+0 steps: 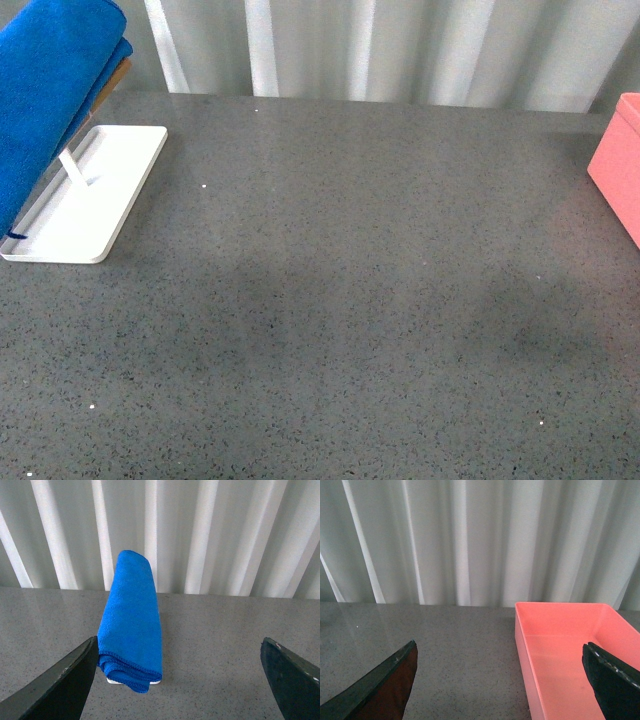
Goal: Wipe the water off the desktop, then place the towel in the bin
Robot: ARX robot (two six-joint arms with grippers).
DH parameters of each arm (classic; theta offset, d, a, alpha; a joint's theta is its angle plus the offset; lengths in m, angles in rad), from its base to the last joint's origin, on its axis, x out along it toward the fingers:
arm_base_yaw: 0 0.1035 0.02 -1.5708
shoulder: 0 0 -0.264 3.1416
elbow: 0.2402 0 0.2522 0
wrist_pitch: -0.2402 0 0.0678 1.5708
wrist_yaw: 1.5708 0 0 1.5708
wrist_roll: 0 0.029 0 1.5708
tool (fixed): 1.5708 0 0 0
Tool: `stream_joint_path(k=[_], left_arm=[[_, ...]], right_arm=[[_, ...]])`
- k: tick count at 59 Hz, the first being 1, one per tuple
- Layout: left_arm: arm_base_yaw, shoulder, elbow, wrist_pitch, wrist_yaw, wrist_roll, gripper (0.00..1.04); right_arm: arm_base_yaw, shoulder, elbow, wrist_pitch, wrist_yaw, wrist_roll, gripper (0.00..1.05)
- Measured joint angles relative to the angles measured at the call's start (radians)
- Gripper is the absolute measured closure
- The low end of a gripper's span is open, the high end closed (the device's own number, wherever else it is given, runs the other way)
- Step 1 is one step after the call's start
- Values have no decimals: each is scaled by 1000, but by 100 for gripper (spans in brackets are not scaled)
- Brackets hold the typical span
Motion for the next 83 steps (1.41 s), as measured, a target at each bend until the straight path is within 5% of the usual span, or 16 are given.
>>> stream_joint_path(k=[63, 71, 83], left_arm=[[0, 0, 0, 0, 1, 0, 7], [37, 112, 61, -189, 257, -145, 7], [-34, 291, 150, -24, 254, -202, 7]], right_arm=[[0, 0, 0, 0, 0, 0, 7], [0, 0, 0, 0, -2, 0, 7], [0, 0, 0, 0, -1, 0, 7]])
